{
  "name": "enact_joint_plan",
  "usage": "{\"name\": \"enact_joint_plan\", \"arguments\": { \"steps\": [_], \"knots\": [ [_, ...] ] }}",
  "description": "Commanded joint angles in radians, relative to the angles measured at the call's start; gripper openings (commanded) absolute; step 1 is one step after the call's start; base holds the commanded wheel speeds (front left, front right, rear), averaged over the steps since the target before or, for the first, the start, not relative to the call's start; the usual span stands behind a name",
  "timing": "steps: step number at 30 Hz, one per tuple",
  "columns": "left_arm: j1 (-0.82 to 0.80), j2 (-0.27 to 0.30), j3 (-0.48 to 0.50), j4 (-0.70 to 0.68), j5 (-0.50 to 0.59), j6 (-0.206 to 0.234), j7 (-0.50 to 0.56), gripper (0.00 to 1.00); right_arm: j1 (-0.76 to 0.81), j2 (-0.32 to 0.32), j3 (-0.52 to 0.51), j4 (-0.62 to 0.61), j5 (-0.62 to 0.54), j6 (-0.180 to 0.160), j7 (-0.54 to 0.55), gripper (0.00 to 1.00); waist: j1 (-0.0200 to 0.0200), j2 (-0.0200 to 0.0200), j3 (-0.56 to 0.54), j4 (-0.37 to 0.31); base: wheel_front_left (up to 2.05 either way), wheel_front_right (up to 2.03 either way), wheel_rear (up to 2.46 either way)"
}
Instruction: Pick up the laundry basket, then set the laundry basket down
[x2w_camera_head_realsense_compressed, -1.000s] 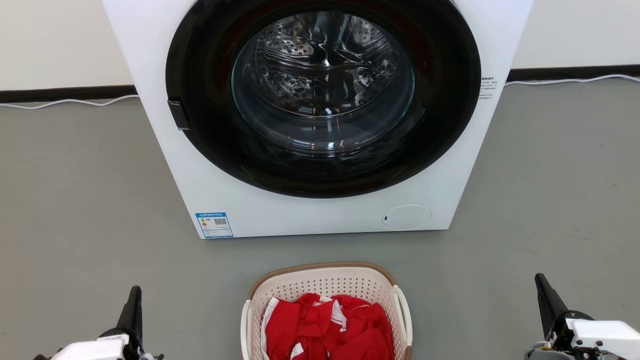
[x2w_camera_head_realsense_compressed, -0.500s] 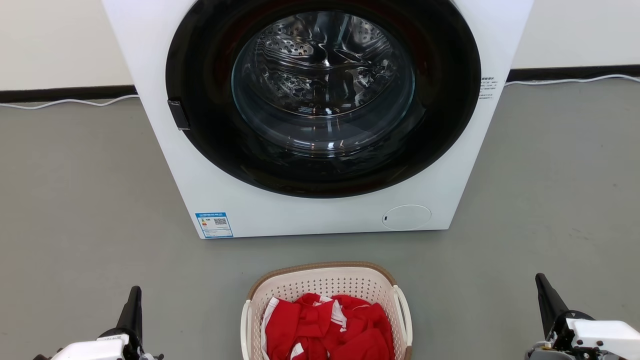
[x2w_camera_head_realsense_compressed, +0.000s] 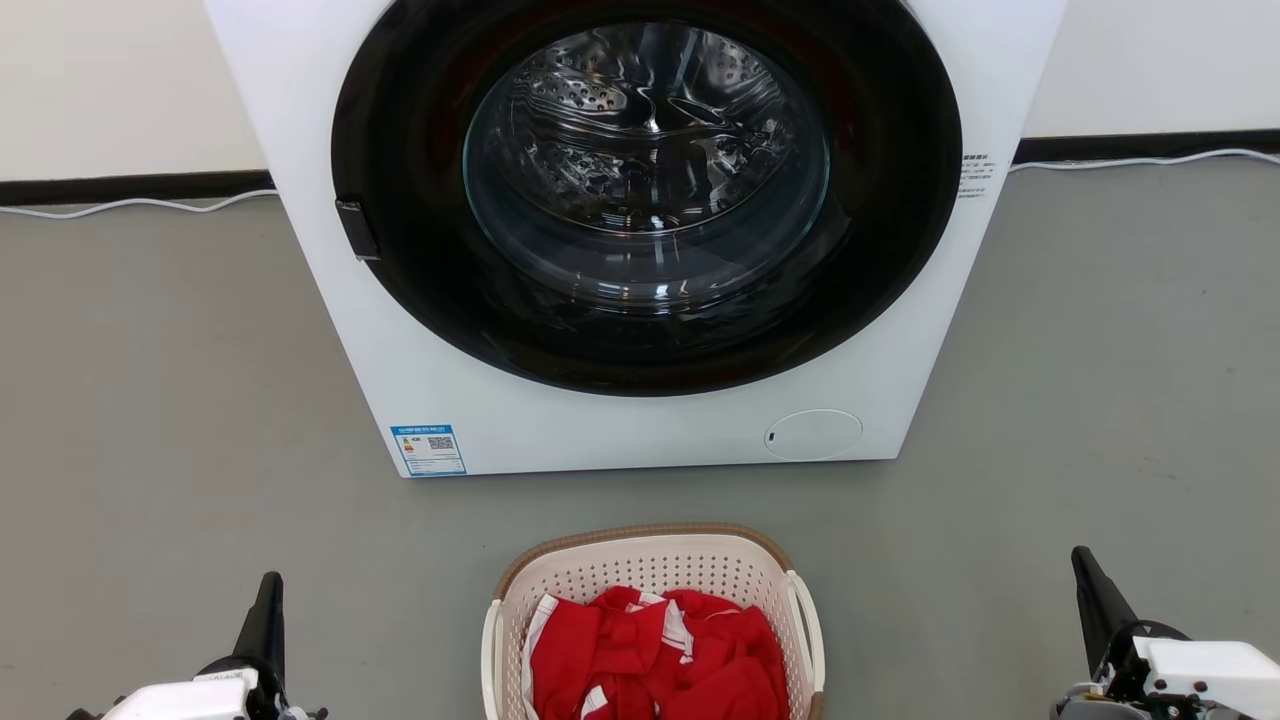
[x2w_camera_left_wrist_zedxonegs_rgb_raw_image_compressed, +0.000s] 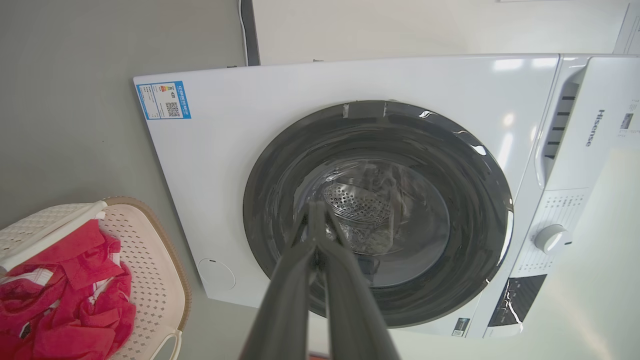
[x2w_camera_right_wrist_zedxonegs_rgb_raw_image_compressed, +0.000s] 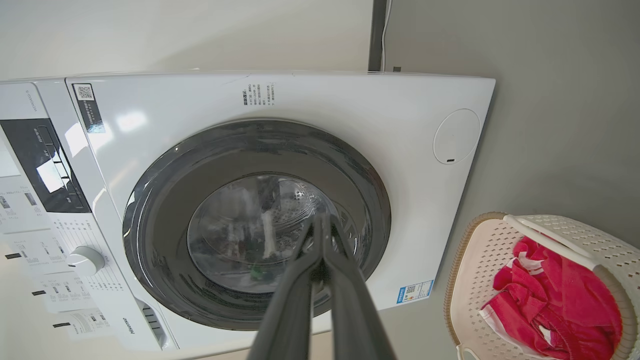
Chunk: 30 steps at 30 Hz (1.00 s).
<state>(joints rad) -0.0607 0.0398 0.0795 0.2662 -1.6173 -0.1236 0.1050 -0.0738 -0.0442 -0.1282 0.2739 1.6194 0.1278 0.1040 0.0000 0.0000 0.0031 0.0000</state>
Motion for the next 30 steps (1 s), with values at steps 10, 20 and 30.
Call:
{"name": "enact_joint_plan", "arguments": {
  "steps": [10, 20, 30],
  "knots": [
    [-0.047, 0.012, 0.033, -0.021, 0.008, -0.007, 0.008, 0.00, -0.034, -0.008, 0.016, -0.029, -0.009, 0.003, 0.007, 0.00, 0.0000, 0.0000, 0.000, 0.000, 0.00, 0.00, 0.00],
    [-0.047, 0.012, 0.034, -0.021, 0.008, -0.007, 0.008, 0.00, -0.034, -0.008, 0.016, -0.029, -0.009, 0.003, 0.008, 0.00, 0.0000, 0.0000, 0.000, 0.000, 0.00, 0.00, 0.00],
    [-0.047, 0.011, 0.034, -0.021, 0.008, -0.007, 0.008, 0.00, -0.034, -0.008, 0.016, -0.029, -0.010, 0.003, 0.008, 0.00, 0.0000, 0.0000, 0.000, 0.000, 0.00, 0.00, 0.00]
  ]
}}
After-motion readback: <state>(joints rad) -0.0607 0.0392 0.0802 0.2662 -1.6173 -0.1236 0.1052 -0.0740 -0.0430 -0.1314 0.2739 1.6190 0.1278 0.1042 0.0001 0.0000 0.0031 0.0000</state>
